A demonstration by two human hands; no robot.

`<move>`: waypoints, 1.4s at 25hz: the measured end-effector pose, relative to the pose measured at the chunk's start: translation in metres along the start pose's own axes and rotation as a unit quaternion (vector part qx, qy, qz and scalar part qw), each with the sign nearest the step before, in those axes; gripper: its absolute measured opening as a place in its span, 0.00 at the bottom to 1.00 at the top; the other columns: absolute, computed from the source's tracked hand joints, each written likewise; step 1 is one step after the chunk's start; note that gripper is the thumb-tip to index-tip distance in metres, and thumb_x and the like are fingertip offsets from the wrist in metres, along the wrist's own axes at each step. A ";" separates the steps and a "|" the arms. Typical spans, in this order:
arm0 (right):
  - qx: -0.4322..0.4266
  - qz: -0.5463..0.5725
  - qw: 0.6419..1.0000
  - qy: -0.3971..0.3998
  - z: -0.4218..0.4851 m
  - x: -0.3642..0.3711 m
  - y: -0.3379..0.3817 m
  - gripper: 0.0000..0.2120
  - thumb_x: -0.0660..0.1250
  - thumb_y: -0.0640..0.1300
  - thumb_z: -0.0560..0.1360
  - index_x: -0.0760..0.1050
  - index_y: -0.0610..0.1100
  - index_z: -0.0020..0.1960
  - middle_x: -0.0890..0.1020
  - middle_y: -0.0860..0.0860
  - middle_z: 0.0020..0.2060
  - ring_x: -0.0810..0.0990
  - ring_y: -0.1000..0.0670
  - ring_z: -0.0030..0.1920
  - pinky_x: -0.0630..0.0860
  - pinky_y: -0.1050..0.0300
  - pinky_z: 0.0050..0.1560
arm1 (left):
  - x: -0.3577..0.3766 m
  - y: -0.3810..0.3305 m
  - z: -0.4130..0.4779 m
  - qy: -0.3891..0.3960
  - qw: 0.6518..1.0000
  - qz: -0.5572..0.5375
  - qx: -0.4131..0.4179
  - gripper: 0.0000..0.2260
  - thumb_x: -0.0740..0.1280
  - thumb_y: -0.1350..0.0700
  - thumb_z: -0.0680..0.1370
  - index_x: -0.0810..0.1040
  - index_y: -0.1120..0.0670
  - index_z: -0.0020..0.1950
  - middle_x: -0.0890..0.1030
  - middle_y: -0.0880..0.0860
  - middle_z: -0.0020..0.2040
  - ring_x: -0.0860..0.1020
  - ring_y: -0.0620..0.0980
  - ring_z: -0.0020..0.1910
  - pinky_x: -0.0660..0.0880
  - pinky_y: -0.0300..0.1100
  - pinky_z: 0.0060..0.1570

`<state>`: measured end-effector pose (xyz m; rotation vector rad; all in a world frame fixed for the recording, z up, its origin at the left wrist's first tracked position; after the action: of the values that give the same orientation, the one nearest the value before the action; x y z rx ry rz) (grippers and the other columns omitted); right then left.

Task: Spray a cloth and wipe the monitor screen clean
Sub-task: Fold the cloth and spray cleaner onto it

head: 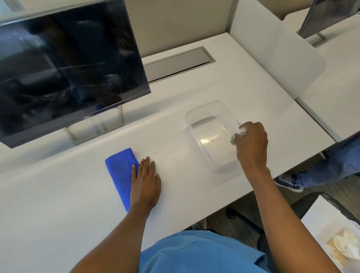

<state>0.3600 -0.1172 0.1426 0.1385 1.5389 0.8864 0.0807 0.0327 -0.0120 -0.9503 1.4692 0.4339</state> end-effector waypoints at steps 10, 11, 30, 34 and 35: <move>-0.163 0.078 0.980 0.089 -0.045 0.050 0.111 0.09 0.73 0.36 0.78 0.81 0.41 0.58 0.77 0.49 0.50 0.78 0.48 0.45 0.72 0.62 0.47 | -0.020 0.006 -0.016 -0.094 0.986 -0.136 -0.021 0.24 0.58 0.56 0.87 0.65 0.58 0.83 0.64 0.56 0.85 0.61 0.56 0.84 0.49 0.56 0.86; -0.173 0.075 0.975 0.119 -0.055 0.062 0.118 0.09 0.72 0.36 0.78 0.81 0.41 0.58 0.78 0.47 0.51 0.79 0.47 0.47 0.73 0.59 0.49 | -0.023 0.007 -0.017 -0.102 0.983 -0.153 -0.024 0.24 0.58 0.54 0.87 0.65 0.57 0.83 0.65 0.55 0.84 0.62 0.55 0.84 0.49 0.55 0.86; -0.191 0.180 0.919 0.294 -0.126 0.147 0.149 0.05 0.75 0.42 0.77 0.79 0.47 0.50 0.83 0.56 0.45 0.81 0.54 0.45 0.74 0.68 0.43 | -0.041 0.033 -0.021 -0.144 0.924 -0.344 -0.088 0.15 0.69 0.54 0.83 0.76 0.45 0.70 0.75 0.37 0.58 0.77 0.44 0.61 0.75 0.40 0.55; -0.161 0.218 0.925 0.266 -0.127 0.153 0.143 0.06 0.77 0.41 0.75 0.80 0.48 0.46 0.83 0.56 0.43 0.81 0.54 0.44 0.73 0.70 0.44 | -0.036 0.033 -0.019 -0.140 0.927 -0.334 -0.099 0.15 0.69 0.53 0.84 0.77 0.49 0.71 0.81 0.45 0.60 0.78 0.45 0.60 0.74 0.39 0.55; -0.156 0.221 0.927 0.261 -0.127 0.154 0.142 0.06 0.77 0.41 0.75 0.81 0.47 0.45 0.83 0.57 0.43 0.81 0.54 0.44 0.73 0.70 0.44 | -0.036 0.033 -0.018 -0.137 0.929 -0.330 -0.098 0.14 0.69 0.53 0.84 0.77 0.49 0.70 0.82 0.46 0.61 0.79 0.46 0.59 0.74 0.39 0.55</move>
<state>0.1585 0.0127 0.0926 0.0141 1.8623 1.6168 0.0402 0.0491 0.0158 -1.4113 0.7927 0.2011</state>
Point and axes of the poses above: each hand's wrist, its own z-axis towards the middle knuckle, its own x-axis out of the palm, y = z × x, the point moved 3 cm from there along z, towards the middle knuckle
